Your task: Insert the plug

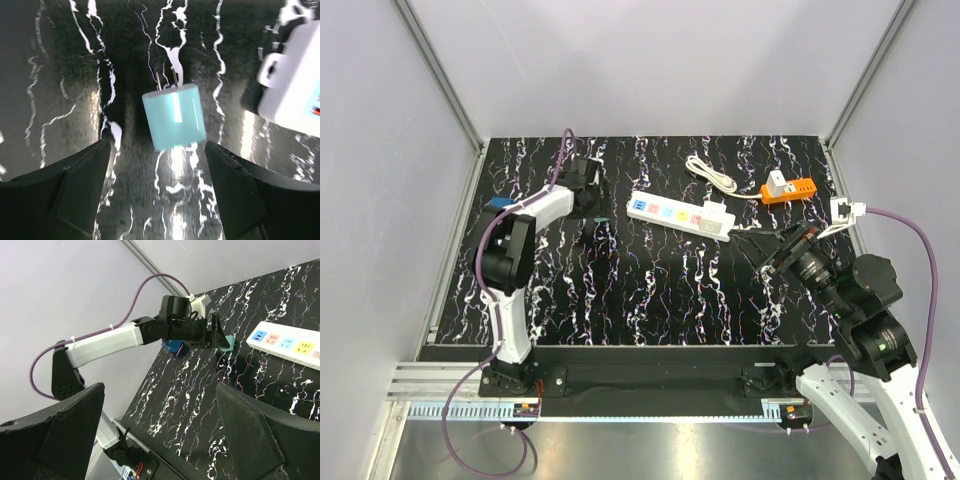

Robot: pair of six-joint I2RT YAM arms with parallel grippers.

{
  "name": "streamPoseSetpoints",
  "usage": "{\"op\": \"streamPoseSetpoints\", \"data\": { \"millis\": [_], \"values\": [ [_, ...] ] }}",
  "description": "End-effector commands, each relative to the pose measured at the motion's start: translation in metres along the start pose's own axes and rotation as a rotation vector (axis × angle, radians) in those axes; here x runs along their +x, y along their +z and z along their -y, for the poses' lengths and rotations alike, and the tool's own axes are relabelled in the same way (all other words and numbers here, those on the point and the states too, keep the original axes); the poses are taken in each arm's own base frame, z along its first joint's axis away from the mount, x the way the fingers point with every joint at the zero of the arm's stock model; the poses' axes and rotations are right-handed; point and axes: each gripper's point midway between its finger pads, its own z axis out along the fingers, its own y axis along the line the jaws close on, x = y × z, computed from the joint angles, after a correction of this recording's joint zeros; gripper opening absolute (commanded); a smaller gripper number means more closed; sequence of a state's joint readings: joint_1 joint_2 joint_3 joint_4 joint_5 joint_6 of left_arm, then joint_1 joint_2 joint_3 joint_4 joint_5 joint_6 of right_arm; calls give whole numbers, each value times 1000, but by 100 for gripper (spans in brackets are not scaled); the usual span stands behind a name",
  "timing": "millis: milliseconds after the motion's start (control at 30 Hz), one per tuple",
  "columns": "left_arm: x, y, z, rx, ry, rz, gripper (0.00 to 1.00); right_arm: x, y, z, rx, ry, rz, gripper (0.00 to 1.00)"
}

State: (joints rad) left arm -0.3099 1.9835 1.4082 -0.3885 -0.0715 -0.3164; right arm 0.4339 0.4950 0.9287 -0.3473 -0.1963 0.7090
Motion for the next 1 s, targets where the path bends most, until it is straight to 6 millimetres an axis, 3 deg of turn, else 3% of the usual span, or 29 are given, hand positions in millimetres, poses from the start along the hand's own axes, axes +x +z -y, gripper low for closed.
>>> {"op": "streamPoseSetpoints", "data": {
  "millis": [0,100,333,467,567,600,667,733,867,900,967],
  "values": [
    [-40,4,10,7,-26,108,80,-2,-3,-8,-31,1,7,100],
    [-35,18,14,22,-29,80,79,-2,-4,-7,-30,-6,10,100],
    [-25,30,14,19,-39,47,73,-3,-5,-4,-22,-18,22,100],
    [-20,23,17,34,-23,38,59,1,-1,5,6,-33,16,100],
    [-18,5,21,48,22,51,36,19,11,21,41,-43,-64,100],
    [-18,-8,23,55,35,63,23,26,15,23,40,-38,-101,100],
    [-13,-23,26,68,47,74,12,42,27,37,93,-14,-184,100],
    [-8,-53,36,104,77,104,0,49,33,43,115,-14,-231,100],
    [9,-120,62,215,167,185,0,57,55,47,116,-42,-327,100],
    [15,-147,74,271,210,239,0,60,60,44,100,-41,-359,100],
    [41,-177,106,431,283,242,0,73,72,35,39,-8,-470,97]
  ]
}}
